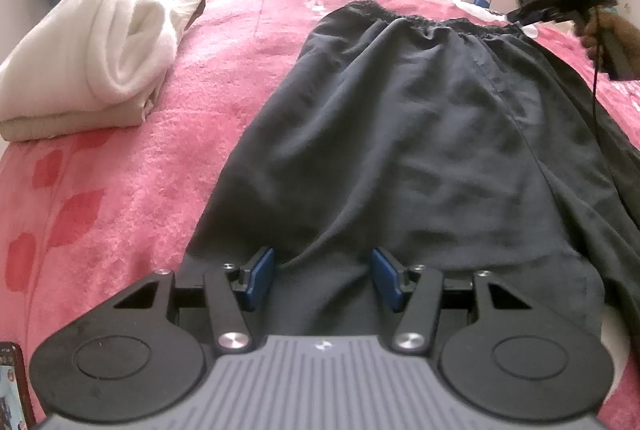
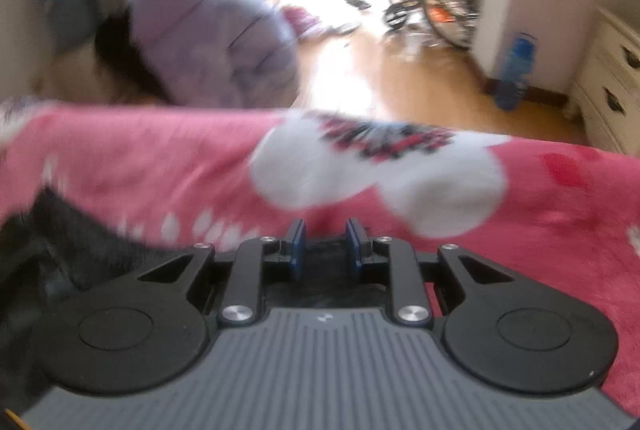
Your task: Fold clothes
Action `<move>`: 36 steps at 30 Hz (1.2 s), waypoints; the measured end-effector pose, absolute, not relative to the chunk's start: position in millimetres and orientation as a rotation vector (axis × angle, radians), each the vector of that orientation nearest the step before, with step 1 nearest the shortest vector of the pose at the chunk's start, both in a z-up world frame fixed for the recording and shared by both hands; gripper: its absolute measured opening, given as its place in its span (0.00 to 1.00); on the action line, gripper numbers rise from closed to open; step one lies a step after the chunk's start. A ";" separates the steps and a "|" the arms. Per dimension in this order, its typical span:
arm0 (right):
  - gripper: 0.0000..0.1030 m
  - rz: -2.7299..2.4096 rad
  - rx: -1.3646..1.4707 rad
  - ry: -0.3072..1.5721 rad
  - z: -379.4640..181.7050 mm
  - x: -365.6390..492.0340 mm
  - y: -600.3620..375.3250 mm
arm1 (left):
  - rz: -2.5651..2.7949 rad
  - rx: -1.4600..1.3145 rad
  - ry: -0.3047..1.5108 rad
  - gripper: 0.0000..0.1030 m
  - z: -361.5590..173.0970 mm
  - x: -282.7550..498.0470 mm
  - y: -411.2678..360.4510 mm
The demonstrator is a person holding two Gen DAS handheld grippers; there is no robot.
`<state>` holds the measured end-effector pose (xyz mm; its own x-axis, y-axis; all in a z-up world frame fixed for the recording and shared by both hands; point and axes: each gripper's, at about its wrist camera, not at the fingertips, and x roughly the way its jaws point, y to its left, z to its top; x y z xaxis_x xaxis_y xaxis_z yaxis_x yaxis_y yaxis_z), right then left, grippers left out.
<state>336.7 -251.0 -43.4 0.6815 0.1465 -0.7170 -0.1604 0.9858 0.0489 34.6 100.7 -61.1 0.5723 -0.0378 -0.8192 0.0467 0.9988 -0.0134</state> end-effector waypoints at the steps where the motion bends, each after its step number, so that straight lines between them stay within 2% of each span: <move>1: 0.22 0.146 -0.009 0.785 -33.3 333.2 -260.5 | -0.051 0.012 0.956 0.54 -61.0 34.3 100.7; 5: 0.22 0.070 -0.016 0.694 23.2 301.0 -307.1 | -0.051 0.007 0.933 0.54 -57.7 31.6 101.6; 13: 0.22 -0.014 -0.100 0.516 152.7 161.2 -373.9 | -0.043 0.004 0.829 0.54 -32.6 16.1 101.2; 17: 0.26 0.012 -0.087 0.487 179.3 87.4 -379.3 | -0.060 -0.006 0.787 0.54 -17.3 2.3 95.1; 21: 0.26 0.087 -0.052 0.583 150.4 33.3 -361.6 | -0.161 -0.039 0.818 0.54 -9.3 -15.4 77.2; 29: 0.25 0.358 -0.093 0.939 9.3 -7.7 -269.1 | -0.397 0.020 0.886 0.54 -23.8 -59.8 17.3; 36: 0.24 0.515 -0.232 1.011 -35.0 -21.6 -212.8 | -0.527 0.100 0.932 0.54 -43.6 -79.5 -13.6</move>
<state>-21.6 -212.8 -35.0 0.4250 0.3023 -0.8532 -0.5118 0.8577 0.0490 -79.5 -13.6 -43.6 0.4798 -0.3891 -0.7864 0.4739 0.8692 -0.1409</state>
